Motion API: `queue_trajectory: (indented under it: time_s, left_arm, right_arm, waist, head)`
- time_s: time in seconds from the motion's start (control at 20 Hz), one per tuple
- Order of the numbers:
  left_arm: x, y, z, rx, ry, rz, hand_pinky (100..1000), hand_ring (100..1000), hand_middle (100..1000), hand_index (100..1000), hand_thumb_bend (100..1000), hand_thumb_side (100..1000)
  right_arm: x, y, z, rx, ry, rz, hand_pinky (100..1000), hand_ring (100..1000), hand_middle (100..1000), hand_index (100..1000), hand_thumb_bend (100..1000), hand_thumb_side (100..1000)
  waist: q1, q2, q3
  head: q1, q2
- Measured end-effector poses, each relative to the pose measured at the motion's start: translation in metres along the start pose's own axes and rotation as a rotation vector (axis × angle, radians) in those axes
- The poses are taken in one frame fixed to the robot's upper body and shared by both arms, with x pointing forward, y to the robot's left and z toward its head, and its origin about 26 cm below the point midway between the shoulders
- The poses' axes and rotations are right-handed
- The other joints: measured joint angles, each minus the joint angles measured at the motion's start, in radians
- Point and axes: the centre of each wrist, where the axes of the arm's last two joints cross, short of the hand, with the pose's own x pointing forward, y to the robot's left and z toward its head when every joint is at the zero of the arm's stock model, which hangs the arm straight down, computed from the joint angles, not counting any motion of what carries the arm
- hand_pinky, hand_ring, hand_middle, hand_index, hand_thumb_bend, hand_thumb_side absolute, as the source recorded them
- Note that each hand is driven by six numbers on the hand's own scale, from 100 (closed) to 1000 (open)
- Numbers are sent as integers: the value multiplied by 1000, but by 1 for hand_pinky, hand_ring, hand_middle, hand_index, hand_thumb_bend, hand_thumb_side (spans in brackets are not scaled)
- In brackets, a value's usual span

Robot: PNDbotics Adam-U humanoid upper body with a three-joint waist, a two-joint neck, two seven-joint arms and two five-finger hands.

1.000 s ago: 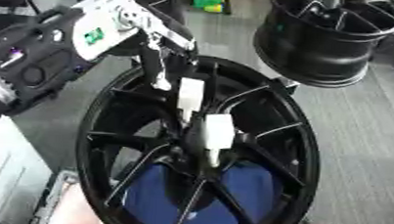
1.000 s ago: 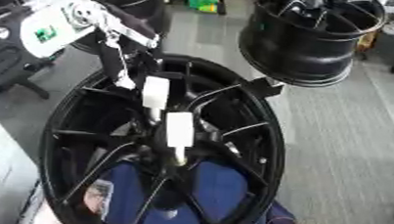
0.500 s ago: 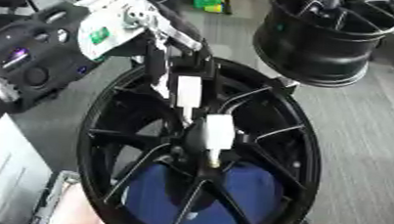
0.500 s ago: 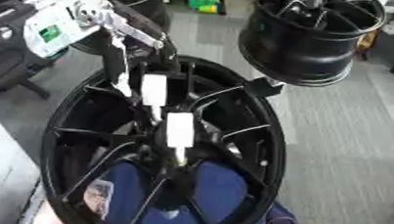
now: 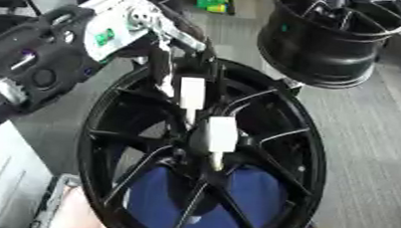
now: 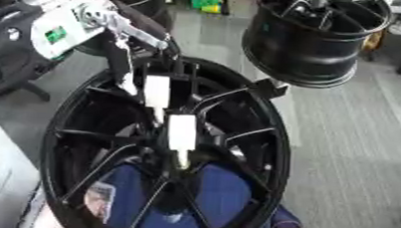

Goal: Pull the pin out of the wheel hub.

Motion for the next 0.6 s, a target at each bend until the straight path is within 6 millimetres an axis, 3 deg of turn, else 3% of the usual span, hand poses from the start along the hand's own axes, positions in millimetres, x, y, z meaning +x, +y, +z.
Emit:
queue_trajectory:
  time_s: [0.3,0.4,0.55,0.6]
  left_arm:
    - [2,0,-2,-1,-21,7,752,767,730,818,446,117]
    - [2,-1,-2,-5,-20,7,737,742,681,781,429,100]
    - [2,-1,-2,-10,-16,8,680,621,525,652,358,100]
    - [2,-1,-3,-11,-15,8,677,617,520,646,353,100]
  right_arm:
    - [1,-1,0,-4,-1,-1,886,752,731,851,100,104]
    - [1,-1,0,-5,-1,-1,886,752,731,851,100,104]
    - [1,-1,0,-6,-1,-1,886,752,731,851,100,104]
    - [1,-1,0,-6,-2,-2,886,752,731,851,100,104]
  waist:
    - [0,0,-2]
    - [0,0,-2]
    - [0,0,-2]
    - [0,0,-2]
  head:
    - [0,0]
    - [0,0]
    - [0,0]
    - [0,0]
